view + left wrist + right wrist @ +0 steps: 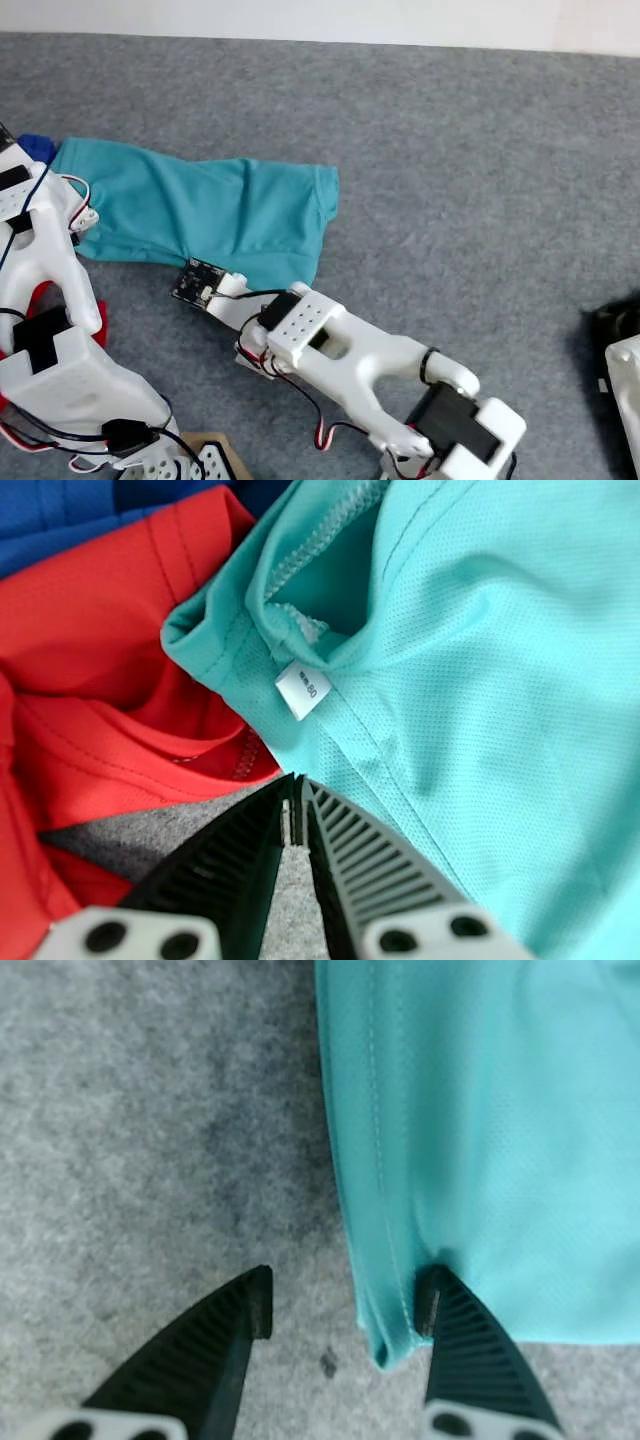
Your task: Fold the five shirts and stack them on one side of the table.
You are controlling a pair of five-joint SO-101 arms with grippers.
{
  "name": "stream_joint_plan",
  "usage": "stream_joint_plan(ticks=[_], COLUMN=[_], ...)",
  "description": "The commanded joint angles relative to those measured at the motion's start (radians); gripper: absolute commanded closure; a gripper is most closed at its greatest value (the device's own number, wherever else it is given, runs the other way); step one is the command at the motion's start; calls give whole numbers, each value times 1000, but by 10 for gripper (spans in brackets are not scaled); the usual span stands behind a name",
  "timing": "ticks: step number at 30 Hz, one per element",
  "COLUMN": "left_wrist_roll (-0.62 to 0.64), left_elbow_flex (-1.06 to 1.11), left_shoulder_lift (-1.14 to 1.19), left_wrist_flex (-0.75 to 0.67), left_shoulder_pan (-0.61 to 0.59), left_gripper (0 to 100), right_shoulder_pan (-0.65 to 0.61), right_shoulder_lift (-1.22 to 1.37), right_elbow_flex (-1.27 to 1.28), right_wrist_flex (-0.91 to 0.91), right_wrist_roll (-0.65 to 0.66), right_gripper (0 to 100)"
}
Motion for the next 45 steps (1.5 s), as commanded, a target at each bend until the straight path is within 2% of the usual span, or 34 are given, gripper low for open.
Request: stream_joint_plan(ticks=[1, 7, 15, 20, 25, 32, 36, 45], left_wrist_roll=[-11, -11, -11, -11, -11, -11, -11, -11], left_elbow_flex=[-4, -2, -2, -2, -2, -2, -2, -2], left_shoulder_lift=[-59, -59, -59, -59, -59, -59, -59, -59], left_wrist_flex=[-11, -11, -5, -5, -5, -6, -5, -5], left_shoulder_pan=[-10, -10, -8, -5, -2, -2, 10, 8], left_gripper=[993, 993, 993, 993, 993, 993, 993, 993], right_shoulder_pan=[38, 53, 108, 151, 234, 309, 338, 406], right_shoulder_lift=[41, 67, 64, 70, 73, 81, 170, 493], right_elbow_flex=[-70, -101, -142, -315, -489, -624, -687, -981], right_wrist_flex=[-7, -7, 8, 142, 234, 231, 165, 157], right_wrist_roll=[40, 51, 48, 46, 46, 46, 46, 46], right_gripper=[781, 942, 947, 993, 991, 991, 991, 991])
